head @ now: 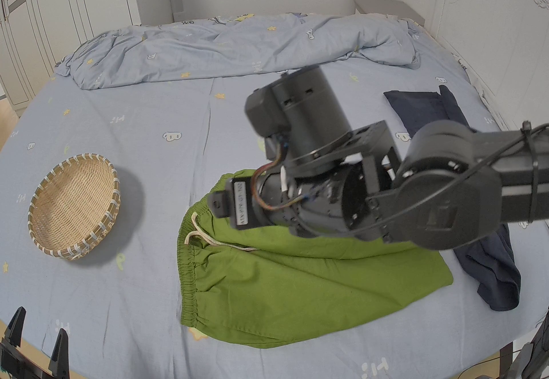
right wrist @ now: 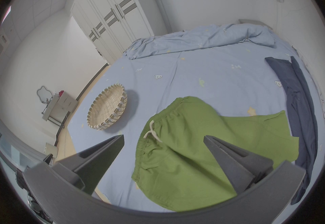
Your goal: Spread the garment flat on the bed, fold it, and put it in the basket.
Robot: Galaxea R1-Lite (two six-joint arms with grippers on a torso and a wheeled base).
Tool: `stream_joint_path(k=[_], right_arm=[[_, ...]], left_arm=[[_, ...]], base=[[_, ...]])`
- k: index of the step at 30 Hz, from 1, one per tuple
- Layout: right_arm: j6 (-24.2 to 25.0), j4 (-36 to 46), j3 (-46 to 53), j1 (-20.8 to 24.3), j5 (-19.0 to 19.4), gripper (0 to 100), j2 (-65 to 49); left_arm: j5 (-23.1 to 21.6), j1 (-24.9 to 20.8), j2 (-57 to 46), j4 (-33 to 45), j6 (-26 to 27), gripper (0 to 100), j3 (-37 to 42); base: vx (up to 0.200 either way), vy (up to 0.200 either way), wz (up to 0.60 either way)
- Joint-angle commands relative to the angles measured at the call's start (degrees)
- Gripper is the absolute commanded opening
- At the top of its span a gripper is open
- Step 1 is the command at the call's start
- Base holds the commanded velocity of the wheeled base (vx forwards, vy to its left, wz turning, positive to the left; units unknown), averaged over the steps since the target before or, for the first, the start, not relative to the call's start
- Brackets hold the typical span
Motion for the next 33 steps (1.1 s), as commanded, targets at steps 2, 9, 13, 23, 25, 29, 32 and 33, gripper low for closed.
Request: stream_joint_path(k=[2,9,13,23,25,29,32,33], right_arm=[[-0.04,0.04,3.43,-6.72,1.9,100,-8.04],[-0.21,-0.4,13.54,-19.9,9.72,100,-18.85],[0.93,-0.23,15.82,-25.0,13.06,100,-21.05],[2.78,-0.32,31.91,-38.27,23.61,100,-26.94],[2.86,-0.4,33.14,-39.5,25.01,100,-27.9],[2.95,-0.4,35.16,-42.31,28.53,100,-29.93],[3.13,-0.4,36.74,-42.49,30.46,100,-31.42],[2.95,-0.58,37.45,-42.4,30.81,100,-31.6]], left_arm=[[0.18,0.01,-0.96,-0.28,0.59,100,1.01],[1.76,-5.08,12.57,-1.6,-17.25,100,-28.78],[-5.27,-6.75,23.38,5.52,-11.63,100,-28.78],[-30.23,-11.41,48.34,2.01,-27.98,100,-27.64],[-34.71,-11.24,50.98,0.6,-30.53,100,-27.03],[-43.06,-10.71,61.35,-3.88,-31.58,100,-24.65],[-45.0,-10.44,70.93,-9.51,-31.41,100,-22.37],[-45.09,-10.27,75.77,-13.02,-31.41,100,-21.05]], base=[[0.0,0.0,0.0],[0.0,0.0,0.0],[0.0,0.0,0.0],[0.0,0.0,0.0],[0.0,0.0,0.0],[0.0,0.0,0.0],[0.0,0.0,0.0],[0.0,0.0,0.0]])
